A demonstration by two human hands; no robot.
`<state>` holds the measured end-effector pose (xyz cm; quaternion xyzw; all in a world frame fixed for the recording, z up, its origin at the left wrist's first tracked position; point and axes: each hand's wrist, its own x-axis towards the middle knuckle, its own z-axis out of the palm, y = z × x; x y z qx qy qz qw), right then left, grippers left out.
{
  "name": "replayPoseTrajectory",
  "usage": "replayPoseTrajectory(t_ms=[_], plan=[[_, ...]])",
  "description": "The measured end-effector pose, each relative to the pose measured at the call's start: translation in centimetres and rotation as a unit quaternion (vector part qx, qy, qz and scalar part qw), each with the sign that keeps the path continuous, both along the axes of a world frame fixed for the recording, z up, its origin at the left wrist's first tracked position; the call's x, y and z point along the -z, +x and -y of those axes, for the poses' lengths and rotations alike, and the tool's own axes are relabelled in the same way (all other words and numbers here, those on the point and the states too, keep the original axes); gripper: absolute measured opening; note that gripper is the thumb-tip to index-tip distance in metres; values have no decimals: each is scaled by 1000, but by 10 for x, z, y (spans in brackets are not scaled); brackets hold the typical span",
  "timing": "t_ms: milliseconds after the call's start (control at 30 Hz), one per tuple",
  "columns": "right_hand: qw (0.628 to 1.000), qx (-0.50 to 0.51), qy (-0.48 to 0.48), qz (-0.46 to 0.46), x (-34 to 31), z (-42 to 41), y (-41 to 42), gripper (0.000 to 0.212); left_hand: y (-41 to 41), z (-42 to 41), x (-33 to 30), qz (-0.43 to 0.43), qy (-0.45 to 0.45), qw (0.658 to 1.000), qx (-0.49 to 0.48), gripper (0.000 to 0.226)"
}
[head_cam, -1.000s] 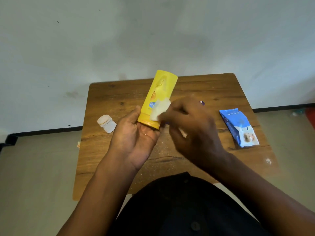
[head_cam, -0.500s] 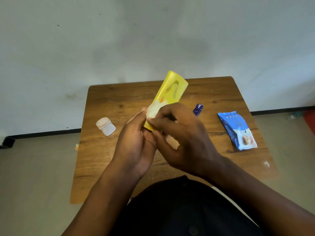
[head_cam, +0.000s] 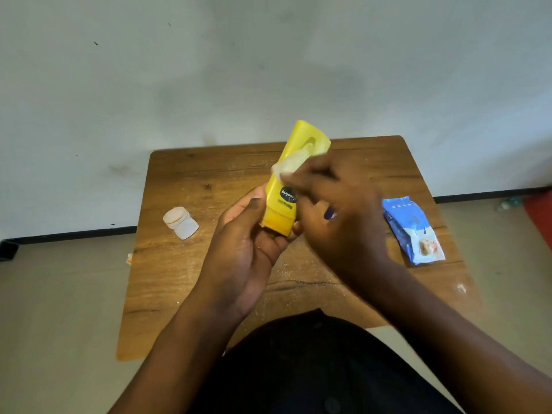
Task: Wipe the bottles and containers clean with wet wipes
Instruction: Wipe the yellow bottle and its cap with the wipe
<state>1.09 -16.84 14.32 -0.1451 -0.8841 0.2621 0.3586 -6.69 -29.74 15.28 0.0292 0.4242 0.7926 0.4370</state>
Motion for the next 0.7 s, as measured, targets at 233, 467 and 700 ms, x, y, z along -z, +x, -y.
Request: replayPoseTrajectory(t_ms=[233, 467, 700], plan=[[1000, 4, 1, -4, 6, -15, 3, 25, 0, -1, 4, -28, -11, 999, 27, 41], [995, 74, -52, -46, -18, -52, 4, 24, 0, 3, 6, -229, -114, 966, 32, 56], [994, -56, 60, 68, 0, -3, 20, 24, -6, 5, 9, -435, -235, 867, -66, 87]])
